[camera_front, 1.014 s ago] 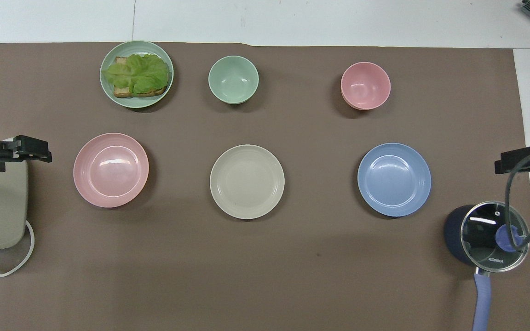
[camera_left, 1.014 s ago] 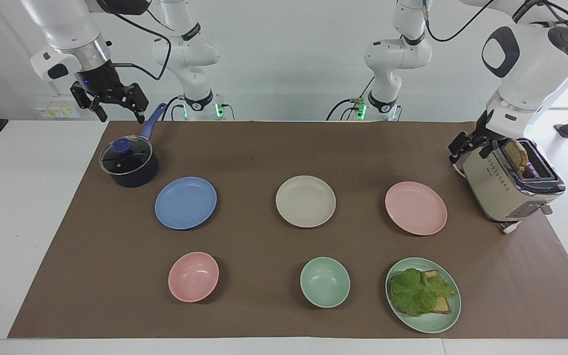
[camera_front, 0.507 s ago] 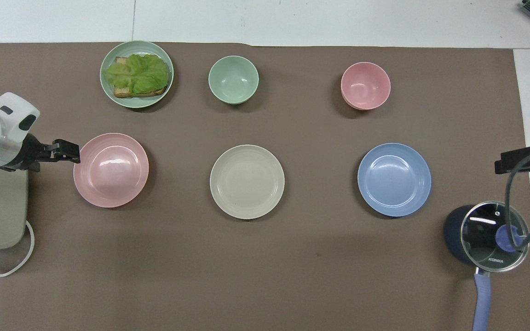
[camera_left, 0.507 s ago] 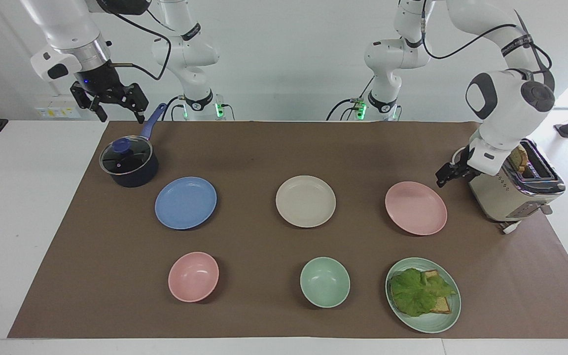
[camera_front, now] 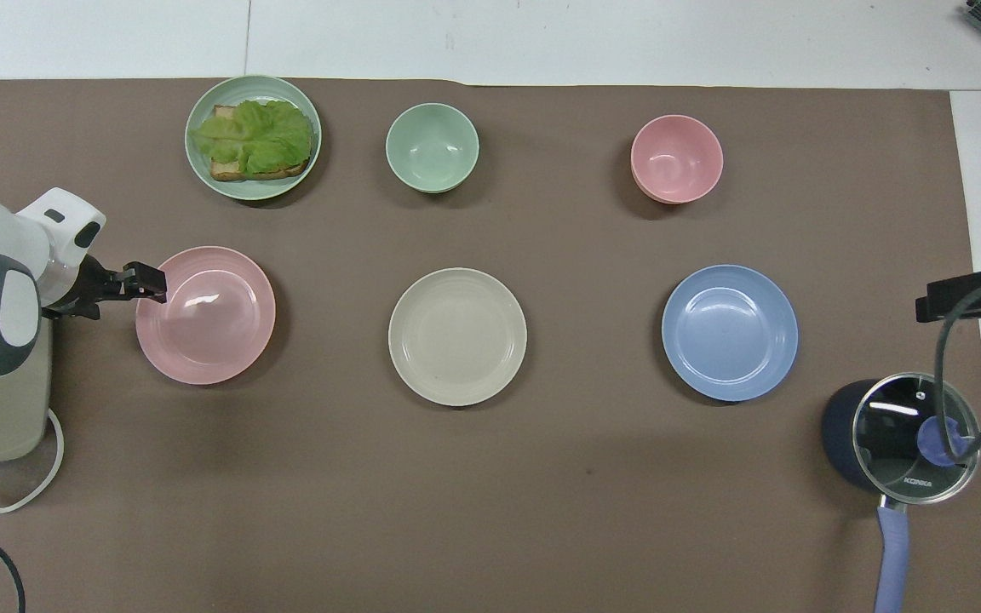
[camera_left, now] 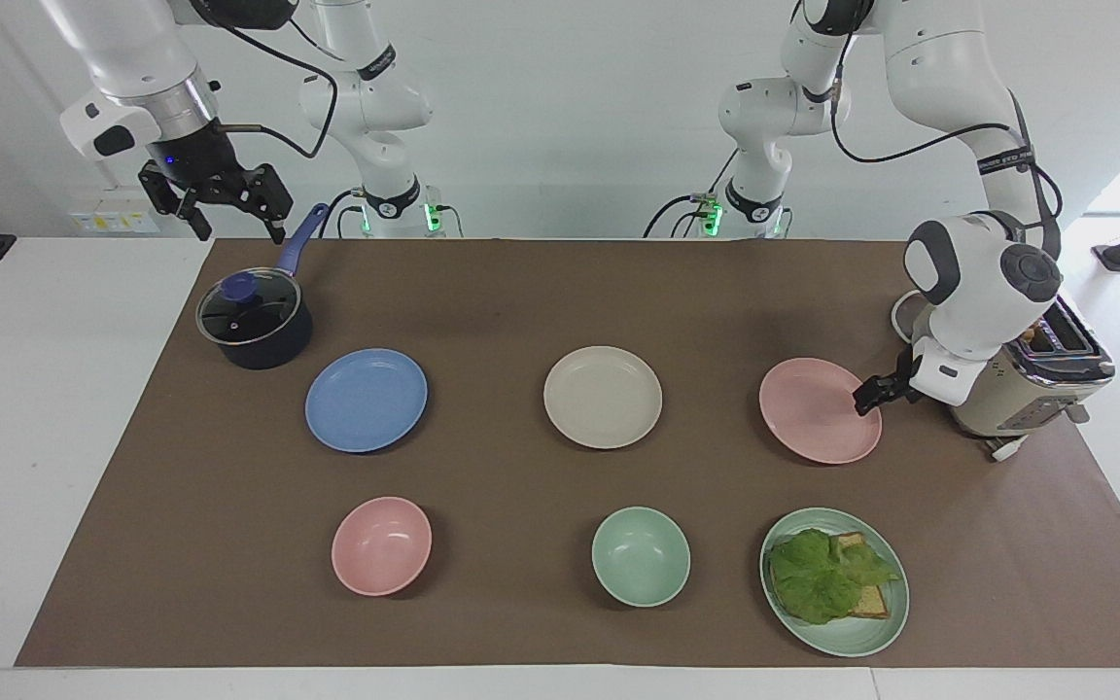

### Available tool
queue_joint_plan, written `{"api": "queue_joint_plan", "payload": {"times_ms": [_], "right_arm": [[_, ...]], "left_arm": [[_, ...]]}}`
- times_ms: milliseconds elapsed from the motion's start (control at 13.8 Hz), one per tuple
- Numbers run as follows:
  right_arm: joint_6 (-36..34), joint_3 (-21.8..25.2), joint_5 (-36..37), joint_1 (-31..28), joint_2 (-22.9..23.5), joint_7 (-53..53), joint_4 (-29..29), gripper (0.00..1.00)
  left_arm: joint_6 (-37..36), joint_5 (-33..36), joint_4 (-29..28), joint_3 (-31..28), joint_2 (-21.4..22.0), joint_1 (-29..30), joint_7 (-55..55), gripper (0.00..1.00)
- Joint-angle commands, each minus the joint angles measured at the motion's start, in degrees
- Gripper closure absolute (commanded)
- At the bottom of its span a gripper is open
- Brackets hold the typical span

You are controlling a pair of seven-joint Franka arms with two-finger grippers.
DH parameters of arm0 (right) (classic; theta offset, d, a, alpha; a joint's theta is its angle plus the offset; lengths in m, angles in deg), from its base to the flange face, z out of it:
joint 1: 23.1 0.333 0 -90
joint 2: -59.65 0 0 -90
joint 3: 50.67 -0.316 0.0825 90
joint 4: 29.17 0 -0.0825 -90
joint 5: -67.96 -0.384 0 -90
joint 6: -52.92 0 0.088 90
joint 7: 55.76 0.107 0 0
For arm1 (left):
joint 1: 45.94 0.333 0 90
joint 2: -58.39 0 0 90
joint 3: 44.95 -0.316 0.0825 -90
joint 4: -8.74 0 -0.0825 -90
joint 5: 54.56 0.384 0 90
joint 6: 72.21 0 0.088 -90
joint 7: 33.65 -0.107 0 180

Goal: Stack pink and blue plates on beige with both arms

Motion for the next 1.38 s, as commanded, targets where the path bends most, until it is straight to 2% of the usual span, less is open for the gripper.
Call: {"api": "queue_joint_plan", "payload": {"times_ms": [0, 362, 434, 507, 652, 724, 869, 941, 1303], "right_arm": [[-0.2, -0.1, -1.4, -0.8, -0.9, -1.0, 1.0, 0.0], [-0.2, -0.1, -1.4, -0.8, -0.9, -0.9, 1.0, 0.0], [-0.3, -0.1, -1.4, -0.8, -0.9, -0.9, 1.0, 0.0], [-0.3, -0.1, -1.4, -0.8, -0.9, -1.0, 1.0, 0.0], [-0.3, -0.1, -1.4, -0.8, -0.9, -0.9, 1.0, 0.0], [-0.3, -0.1, -1.4, -0.8, -0.9, -0.9, 1.0, 0.0], [-0.3, -0.1, -1.4, -0.8, -0.9, -0.9, 1.0, 0.0], [-0.3, -0.1, -1.4, -0.7, -0.9, -0.9, 1.0, 0.0], [-0.3, 0.0, -1.4, -0.8, -0.9, -0.8, 1.0, 0.0]], "left_arm": [[3.2, 0.0, -3.2, 0.2, 1.1, 0.6, 0.4, 0.0], [2.4, 0.0, -5.2, 0.2, 1.4, -0.3, 0.2, 0.0], [2.4, 0.0, -5.2, 0.2, 1.4, -0.3, 0.2, 0.13], [2.2, 0.0, -5.2, 0.2, 1.4, -0.3, 0.2, 0.35], [1.9, 0.0, -5.1, 0.2, 1.4, -0.3, 0.2, 0.64], [1.9, 0.0, -5.1, 0.2, 1.4, -0.3, 0.2, 0.72], [1.8, 0.0, -5.1, 0.2, 1.4, -0.3, 0.2, 0.96], [1.4, 0.0, -4.9, 0.2, 1.4, -0.3, 0.0, 1.0], [-3.0, -0.3, -1.3, 0.9, 1.1, -0.4, -0.5, 1.0]]}}
